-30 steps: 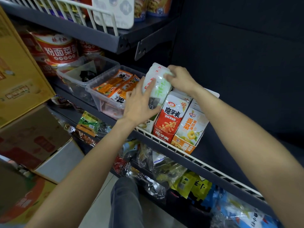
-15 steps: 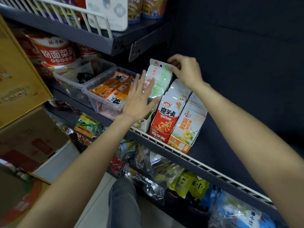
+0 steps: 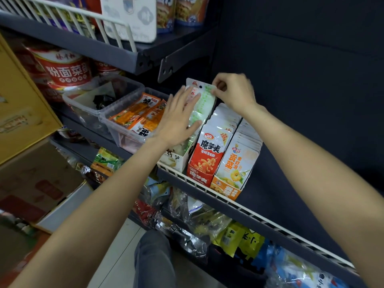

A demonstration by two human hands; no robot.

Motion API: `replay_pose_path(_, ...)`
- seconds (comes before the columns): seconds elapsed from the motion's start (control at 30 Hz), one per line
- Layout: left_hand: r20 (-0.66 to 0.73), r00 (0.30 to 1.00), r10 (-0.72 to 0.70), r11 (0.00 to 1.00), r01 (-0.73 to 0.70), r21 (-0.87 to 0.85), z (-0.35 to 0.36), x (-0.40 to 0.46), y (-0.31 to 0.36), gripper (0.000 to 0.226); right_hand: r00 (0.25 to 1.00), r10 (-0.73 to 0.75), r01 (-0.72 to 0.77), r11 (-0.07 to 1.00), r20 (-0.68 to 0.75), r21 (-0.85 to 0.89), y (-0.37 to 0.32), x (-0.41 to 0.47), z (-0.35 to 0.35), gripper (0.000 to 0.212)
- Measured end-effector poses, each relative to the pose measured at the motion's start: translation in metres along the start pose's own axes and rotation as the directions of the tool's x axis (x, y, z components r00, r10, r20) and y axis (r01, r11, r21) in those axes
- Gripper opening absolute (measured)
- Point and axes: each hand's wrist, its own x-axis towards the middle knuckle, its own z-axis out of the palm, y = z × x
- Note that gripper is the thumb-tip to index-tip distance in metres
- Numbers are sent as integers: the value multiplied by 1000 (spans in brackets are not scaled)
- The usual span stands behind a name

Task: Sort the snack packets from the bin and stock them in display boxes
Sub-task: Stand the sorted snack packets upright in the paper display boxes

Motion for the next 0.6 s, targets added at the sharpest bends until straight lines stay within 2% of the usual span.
replay_pose_path(0.1,45,998,36,997,-39,71,-5,16,5,75,999,-47,47,999,-6,22,-1,-2,1,14)
replay_pose_path(0.2,30,1000,7,994,-10,112,-2,27,9,71,998,-57,57,998,-20,10,-1,-1,4,15)
replay_pose_path(0.3,-79,997,6,995,2,99,-4,31,8,49,999,-39,39,998,6,-53,-5,5,3,16)
replay_pose_path(0.4,-211,975,69,984,-31,175,-7,33,3,25,995,-62,71,990,73,-125,-11,10,3,15)
replay_pose_path(0.6,-353,926,134,972,-55,226,1,28,-6,16,981,-129,164,950,142,-267,-16,11,10,23)
